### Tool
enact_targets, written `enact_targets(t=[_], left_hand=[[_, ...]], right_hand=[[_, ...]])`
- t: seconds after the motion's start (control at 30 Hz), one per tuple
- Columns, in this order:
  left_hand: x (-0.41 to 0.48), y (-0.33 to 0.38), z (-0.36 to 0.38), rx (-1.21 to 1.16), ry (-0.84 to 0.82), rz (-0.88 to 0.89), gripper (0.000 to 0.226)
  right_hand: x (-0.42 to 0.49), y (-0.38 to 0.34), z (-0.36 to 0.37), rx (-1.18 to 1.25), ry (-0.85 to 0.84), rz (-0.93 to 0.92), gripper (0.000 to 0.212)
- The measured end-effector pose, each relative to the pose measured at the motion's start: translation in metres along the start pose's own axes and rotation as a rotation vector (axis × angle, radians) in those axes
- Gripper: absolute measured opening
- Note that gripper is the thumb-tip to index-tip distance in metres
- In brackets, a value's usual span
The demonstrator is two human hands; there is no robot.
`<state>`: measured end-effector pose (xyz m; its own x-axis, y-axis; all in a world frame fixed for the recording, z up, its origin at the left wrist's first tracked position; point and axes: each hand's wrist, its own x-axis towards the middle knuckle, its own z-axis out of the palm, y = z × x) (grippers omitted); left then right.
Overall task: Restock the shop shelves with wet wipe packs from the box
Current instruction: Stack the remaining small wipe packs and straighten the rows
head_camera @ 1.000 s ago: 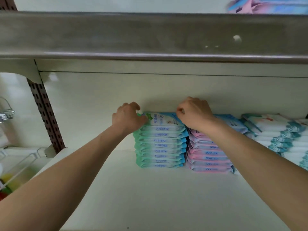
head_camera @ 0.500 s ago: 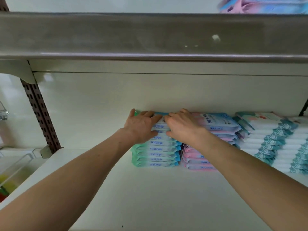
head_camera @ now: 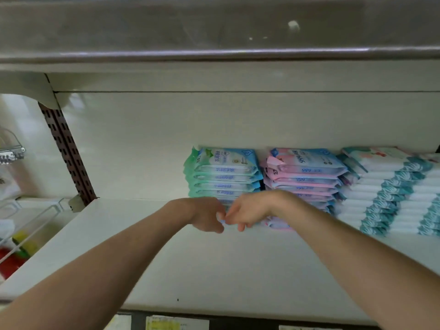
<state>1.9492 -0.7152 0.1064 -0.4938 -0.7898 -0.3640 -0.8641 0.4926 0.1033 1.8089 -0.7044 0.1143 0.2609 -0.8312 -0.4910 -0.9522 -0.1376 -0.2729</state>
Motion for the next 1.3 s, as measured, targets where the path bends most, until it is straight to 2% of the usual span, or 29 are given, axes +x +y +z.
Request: enact_targets(t=[0.1, 0.23, 0.33, 0.43, 0.5, 0.57, 0.6, 0.63, 0.67, 0.7, 0.77, 0.8, 0.9, 1.07, 1.13, 1.17, 1.23, 1.3], left_hand=[[0.028, -0.004, 0.001, 0.023, -0.064, -0.033, 0.034], [0.044, -0.009, -0.005, -0.088, -0.092, -0.047, 0.018], [0.051, -0.012, -0.007, -0.142, -0.082, -0.045, 0.021], [0.039, -0.011, -0.003, -0.139, -0.03, -0.032, 0.02], [0.025, -0.012, 0.002, -0.022, 0.142, -0.045, 0.024], [0.006, -0.013, 0.005, 0.081, 0.462, -0.113, 0.023], [-0.004, -0.013, 0.005, 0.152, 0.685, -0.111, 0.022], [-0.007, -0.014, 0.005, 0.258, 0.916, -0.07, 0.03], [-0.006, -0.017, 0.007, 0.335, 1.071, -0.028, 0.047], [-0.002, -0.02, 0.009, 0.378, 1.167, 0.002, 0.069], [0.009, -0.023, 0.012, 0.451, 1.045, -0.043, 0.106], [0.017, -0.023, 0.014, 0.479, 0.981, -0.08, 0.113], [0.034, -0.024, 0.013, 0.527, 0.981, -0.126, 0.115], [0.05, -0.032, 0.013, 0.527, 1.025, -0.074, 0.104], [0.049, -0.035, 0.011, 0.441, 1.034, 0.031, 0.097], [0.046, -0.037, 0.01, 0.311, 1.03, 0.083, 0.091], [0.034, -0.042, 0.007, -0.134, 1.033, 0.096, 0.085], [0.023, -0.044, 0.005, -0.762, 1.047, 0.035, 0.078]], right_hand=[[0.037, 0.001, 0.008, -0.04, -0.041, 0.09, 0.049], [0.048, 0.005, 0.001, 0.127, -0.059, 0.18, 0.046], [0.045, 0.004, -0.002, 0.211, -0.045, 0.19, 0.045], [0.03, 0.001, 0.003, 0.116, 0.078, 0.127, 0.046], [0.014, 0.003, 0.012, -0.128, 0.331, 0.0, 0.033], [0.003, 0.008, 0.024, -0.486, 0.697, -0.149, 0.02], [0.001, 0.012, 0.03, -0.62, 0.895, -0.233, 0.019], [0.003, 0.016, 0.036, -0.693, 1.084, -0.325, 0.021], [0.008, 0.019, 0.039, -0.735, 1.225, -0.377, 0.027], [0.013, 0.022, 0.041, -0.771, 1.294, -0.365, 0.035], [0.023, 0.024, 0.042, -0.841, 1.319, -0.274, 0.047], [0.029, 0.026, 0.042, -0.875, 1.317, -0.237, 0.048], [0.046, 0.032, 0.039, -0.954, 1.289, -0.155, 0.053], [0.06, 0.043, 0.029, -0.996, 1.269, -0.153, 0.084], [0.06, 0.043, 0.027, -0.997, 1.271, -0.166, 0.083], [0.059, 0.042, 0.027, -1.0, 1.26, -0.162, 0.081], [0.057, 0.04, 0.028, -0.992, 1.238, -0.136, 0.081], [0.054, 0.036, 0.031, -0.977, 1.219, -0.121, 0.085]])
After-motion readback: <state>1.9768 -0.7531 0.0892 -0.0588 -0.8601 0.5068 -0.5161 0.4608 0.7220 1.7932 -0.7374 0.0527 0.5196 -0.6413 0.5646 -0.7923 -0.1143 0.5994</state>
